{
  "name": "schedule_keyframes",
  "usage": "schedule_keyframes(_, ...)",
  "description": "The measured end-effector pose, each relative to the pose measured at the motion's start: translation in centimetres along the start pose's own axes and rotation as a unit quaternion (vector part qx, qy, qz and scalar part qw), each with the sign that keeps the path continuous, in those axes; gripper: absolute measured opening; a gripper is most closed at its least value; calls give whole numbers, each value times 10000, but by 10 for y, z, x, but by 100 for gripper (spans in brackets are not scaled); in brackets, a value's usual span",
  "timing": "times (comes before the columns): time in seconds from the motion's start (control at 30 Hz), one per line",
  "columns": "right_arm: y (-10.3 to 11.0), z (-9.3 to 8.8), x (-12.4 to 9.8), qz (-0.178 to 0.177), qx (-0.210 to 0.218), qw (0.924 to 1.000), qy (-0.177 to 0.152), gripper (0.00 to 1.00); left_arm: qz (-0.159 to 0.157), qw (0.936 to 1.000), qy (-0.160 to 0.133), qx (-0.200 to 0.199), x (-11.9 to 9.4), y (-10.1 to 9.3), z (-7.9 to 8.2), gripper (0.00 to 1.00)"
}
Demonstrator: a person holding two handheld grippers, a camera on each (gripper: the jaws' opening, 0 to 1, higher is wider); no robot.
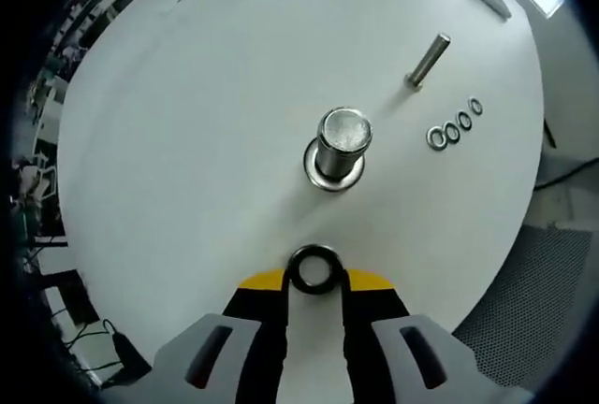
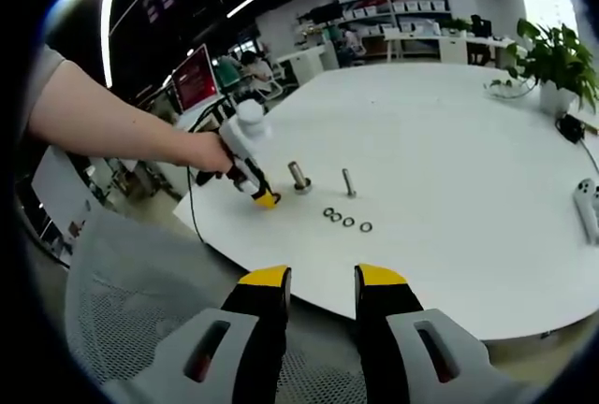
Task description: Place the washer onto the threaded stud by aligning its center hole with the stud, sliding it down to the base, and recovering from edge contact or off-axis alignment until the washer reaches the visible bottom stop.
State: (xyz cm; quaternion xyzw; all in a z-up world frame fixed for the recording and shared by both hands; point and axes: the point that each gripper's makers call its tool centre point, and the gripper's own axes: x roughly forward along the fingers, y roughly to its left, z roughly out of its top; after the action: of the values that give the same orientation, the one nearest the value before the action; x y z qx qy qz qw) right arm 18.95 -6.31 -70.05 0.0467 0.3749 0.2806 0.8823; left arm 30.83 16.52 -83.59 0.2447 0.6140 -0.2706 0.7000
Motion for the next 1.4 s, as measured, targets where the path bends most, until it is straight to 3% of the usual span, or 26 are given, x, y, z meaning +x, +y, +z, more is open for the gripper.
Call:
schedule_keyframes(0.43,1,-1,0,15,-26,10000,33,29,-107,9999,68,64,-2,-3,-11,18)
schedule_keyframes(0.87,1,-1,0,18,-28,10000,41,29,-91,9996,-76,242,-15,-4,-6,18)
schedule_keyframes(1.4,0,-1,1,2,-25,10000,66,29,-202,9982,77,567,1,-1,-9,19)
